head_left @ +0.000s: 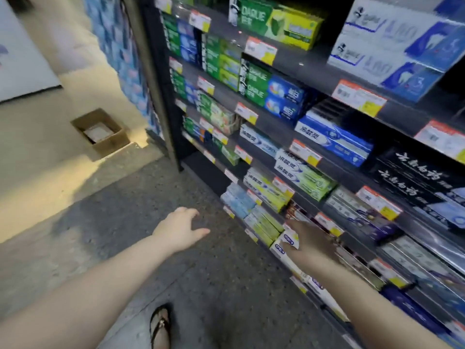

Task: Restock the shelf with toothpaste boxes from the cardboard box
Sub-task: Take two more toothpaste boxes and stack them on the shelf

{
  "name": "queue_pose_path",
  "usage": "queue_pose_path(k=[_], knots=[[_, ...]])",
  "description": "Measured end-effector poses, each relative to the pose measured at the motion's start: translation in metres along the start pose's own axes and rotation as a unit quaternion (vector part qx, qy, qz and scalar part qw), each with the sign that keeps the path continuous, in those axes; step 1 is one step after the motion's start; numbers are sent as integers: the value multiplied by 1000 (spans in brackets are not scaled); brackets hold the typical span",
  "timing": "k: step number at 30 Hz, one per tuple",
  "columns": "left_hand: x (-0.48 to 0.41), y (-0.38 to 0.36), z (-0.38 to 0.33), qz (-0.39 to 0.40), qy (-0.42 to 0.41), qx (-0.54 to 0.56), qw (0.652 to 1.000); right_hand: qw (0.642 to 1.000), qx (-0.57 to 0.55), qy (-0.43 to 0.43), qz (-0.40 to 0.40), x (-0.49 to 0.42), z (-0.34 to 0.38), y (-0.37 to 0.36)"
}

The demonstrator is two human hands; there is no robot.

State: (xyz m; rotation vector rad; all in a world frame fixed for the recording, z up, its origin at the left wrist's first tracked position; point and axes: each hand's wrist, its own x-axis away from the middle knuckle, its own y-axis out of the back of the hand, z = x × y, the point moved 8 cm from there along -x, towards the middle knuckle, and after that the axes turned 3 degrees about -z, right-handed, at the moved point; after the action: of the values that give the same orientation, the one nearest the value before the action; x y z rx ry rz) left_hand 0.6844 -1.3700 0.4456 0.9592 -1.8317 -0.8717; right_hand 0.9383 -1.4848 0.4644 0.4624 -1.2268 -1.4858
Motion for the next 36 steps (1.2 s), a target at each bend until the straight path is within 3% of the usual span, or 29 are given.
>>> queue_pose_path(k=[7,17,26,36], knots=[[0,68,146,-5,84,15,996,997,15,69,34,-49,154,-31],[-34,211,374,-83,190,70,976,987,34,148,59,-150,402,-90],[-109,266,469,-97,216,103,966,978,62,177,92,-259,546,-131],[-255,390,591,-118,296,85,944,956,63,254,132,-436,725,-152]])
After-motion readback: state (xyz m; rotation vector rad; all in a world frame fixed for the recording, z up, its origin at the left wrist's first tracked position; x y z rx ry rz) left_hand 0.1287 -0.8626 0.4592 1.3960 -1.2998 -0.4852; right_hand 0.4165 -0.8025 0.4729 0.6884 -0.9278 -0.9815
